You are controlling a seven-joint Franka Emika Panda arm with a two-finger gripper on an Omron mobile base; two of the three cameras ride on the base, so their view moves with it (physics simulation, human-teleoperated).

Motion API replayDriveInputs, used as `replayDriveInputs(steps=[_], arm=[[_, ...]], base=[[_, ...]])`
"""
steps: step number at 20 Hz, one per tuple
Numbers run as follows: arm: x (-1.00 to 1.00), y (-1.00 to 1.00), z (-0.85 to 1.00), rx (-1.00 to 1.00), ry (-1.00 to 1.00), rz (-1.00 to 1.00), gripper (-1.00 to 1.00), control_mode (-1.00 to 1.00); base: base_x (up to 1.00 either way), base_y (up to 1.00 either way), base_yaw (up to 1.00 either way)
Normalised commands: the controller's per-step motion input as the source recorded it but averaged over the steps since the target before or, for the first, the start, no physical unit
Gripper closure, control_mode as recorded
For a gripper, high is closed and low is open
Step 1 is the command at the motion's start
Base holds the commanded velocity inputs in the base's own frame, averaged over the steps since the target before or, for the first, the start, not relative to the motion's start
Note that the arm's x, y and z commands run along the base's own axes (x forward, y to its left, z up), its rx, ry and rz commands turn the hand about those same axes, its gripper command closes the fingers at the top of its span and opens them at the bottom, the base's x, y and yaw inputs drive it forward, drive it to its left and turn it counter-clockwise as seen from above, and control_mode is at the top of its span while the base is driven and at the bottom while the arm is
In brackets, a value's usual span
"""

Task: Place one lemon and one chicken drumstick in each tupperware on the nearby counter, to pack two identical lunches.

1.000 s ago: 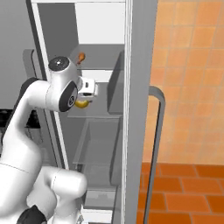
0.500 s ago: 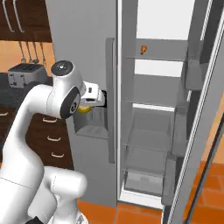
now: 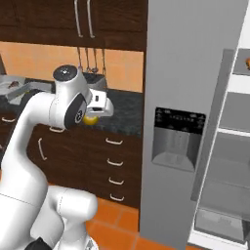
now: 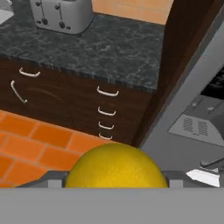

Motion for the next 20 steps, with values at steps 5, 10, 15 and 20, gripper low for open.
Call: replayDriveInputs(steps=[5, 10, 15, 20], arm=[[0.0, 0.0, 0.0, 0.0, 0.0, 0.0, 1.0, 1.0], [0.0, 0.0, 0.0, 0.0, 0.0, 0.0, 1.0, 1.0], [0.0, 0.0, 0.0, 0.0, 0.0, 0.0, 1.0, 1.0], [0.0, 0.0, 0.0, 0.0, 0.0, 0.0, 1.0, 1.0]], base=[[0.46, 1.0, 0.11], [0.78, 1.0, 0.04], [0.77, 1.0, 0.0], [0.18, 1.0, 0.0]])
